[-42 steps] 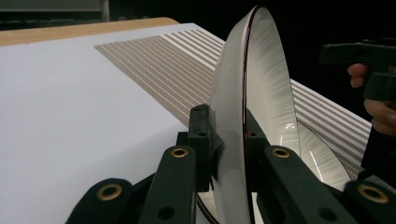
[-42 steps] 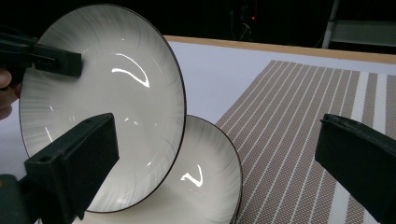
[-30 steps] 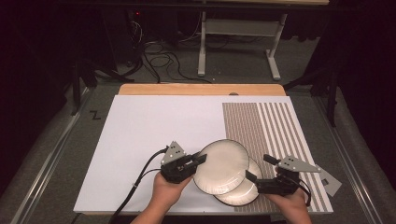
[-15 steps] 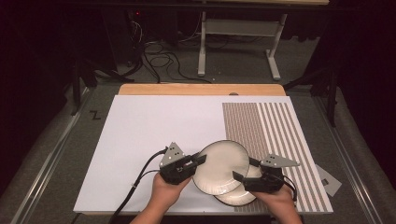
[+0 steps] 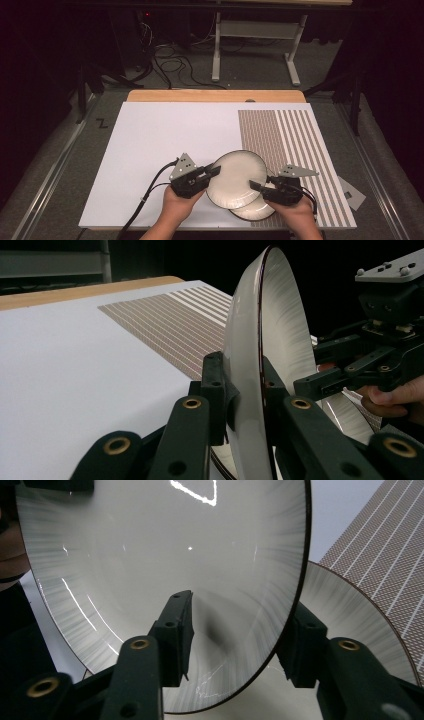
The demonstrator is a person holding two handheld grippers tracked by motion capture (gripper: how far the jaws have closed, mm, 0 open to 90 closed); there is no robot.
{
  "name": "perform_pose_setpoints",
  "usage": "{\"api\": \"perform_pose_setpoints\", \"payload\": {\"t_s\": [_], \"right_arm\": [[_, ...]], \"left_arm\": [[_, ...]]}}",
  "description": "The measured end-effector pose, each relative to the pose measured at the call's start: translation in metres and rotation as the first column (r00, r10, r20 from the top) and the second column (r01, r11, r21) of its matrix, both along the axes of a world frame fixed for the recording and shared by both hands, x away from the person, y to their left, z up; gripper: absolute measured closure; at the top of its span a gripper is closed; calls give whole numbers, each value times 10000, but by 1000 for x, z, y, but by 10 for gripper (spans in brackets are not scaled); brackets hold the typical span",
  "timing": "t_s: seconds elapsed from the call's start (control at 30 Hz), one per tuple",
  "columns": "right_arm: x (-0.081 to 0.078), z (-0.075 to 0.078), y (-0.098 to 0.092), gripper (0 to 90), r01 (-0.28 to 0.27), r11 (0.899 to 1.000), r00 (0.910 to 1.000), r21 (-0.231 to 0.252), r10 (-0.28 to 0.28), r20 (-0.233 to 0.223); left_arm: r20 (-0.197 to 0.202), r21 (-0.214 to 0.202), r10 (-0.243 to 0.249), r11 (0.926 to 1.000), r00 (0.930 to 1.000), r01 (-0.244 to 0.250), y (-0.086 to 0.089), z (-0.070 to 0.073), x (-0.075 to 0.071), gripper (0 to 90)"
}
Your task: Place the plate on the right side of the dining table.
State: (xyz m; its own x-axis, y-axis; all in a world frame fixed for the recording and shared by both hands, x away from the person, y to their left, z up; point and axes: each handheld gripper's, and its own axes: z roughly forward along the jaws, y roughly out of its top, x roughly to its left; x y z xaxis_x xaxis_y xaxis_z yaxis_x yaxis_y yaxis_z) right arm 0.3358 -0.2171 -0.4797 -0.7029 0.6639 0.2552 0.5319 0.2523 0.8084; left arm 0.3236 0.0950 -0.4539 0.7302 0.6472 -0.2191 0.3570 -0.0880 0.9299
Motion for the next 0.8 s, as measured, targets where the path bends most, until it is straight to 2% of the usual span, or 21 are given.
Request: {"api": "perform_pose_setpoints", "payload": {"t_s": [0.07, 0.1, 0.2, 0.33, 0.37, 0.43, 0.47, 0.8], "right_arm": [[0, 0, 0, 611, 44, 10000, 10000, 7, -44, -74], [1, 0, -1, 675, 125, 9999, 9999, -60, -126, -110], [1, 2, -6, 740, 208, 9994, 9994, 270, -199, -300], [-2, 6, -11, 787, 329, 9980, 9994, 547, -321, -150], [-3, 8, -12, 795, 302, 9982, 9995, 513, -305, 40], [-3, 9, -13, 802, 290, 9980, 9995, 559, -295, 77], [-5, 13, -16, 820, 345, 9963, 9993, 789, -357, 142], [-8, 27, -29, 834, 664, 9907, 9931, 1187, -771, 883]], "left_arm": [[-40, -57, -2, 10000, 10000, 2, 0, 0, 0, 803], [-44, -74, -9, 10000, 10000, 8, 0, 0, 0, 803], [2, -120, -42, 9999, 10000, 42, 1, 2, 0, 804], [105, 11, -111, 9999, 9999, 111, 0, 6, -1, 802], [105, 11, -111, 9999, 9999, 111, 0, 6, -1, 800], [93, -11, -150, 9999, 9998, 150, -1, 7, -2, 796], [63, -50, -210, 9998, 9998, 210, -1, 8, -1, 795], [22, -138, -476, 9988, 9989, 476, -10, 16, 4, 796]]}}
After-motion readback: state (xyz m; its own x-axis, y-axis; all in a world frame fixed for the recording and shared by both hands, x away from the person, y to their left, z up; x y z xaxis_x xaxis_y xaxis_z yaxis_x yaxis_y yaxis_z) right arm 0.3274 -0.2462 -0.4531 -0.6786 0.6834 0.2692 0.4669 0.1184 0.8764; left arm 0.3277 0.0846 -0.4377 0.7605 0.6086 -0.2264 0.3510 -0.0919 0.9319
